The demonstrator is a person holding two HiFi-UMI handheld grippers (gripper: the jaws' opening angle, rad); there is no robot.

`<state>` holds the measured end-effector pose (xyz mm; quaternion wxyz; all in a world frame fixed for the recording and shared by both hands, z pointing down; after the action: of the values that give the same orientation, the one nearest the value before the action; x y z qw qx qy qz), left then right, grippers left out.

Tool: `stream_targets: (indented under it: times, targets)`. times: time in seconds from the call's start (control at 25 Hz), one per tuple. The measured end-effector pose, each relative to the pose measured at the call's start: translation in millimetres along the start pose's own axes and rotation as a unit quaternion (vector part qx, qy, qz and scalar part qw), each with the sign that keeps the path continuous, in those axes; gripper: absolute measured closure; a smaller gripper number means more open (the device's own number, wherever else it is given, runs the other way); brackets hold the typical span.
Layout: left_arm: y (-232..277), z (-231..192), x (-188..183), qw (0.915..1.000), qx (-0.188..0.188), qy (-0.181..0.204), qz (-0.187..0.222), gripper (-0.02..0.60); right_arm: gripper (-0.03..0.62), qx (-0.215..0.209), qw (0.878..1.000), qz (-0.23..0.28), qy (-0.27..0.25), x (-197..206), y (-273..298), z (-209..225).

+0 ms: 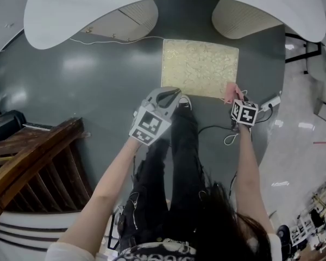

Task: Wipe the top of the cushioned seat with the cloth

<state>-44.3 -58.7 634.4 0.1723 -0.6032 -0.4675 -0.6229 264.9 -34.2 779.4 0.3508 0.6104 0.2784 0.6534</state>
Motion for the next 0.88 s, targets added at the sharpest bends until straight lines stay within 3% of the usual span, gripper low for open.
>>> stream_targets:
  times: [0.4,0.6,0.88]
  targets:
    - [-20,2,-90,0.9989,-0.033,0.025,0.022,0.575,0.580,-0.070,0.993,0.092,-0.002,-86,-67,-31]
    - [-36,13,-138,0.9982,-0.042,0.031,0.030,0.575,0.580,-0.100,0.983,0.151,0.026,-148,-115,-45]
    - [-53,39,-193,0.9966,-0.047,0.036,0.058,0.575,0.580,-0.133,0.968,0.212,0.020,-210,-178,-67]
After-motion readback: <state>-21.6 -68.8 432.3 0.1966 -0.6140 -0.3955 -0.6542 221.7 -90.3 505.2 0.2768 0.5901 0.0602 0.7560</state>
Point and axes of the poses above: the fingertips, and each gripper's own axes: y forward along the fingers, z to its right, x out of its underside, the point moved 7 cm from there along -y, backward along the fingers, and after that the axes turned 14 degrees about z, right-handed, at the moved point
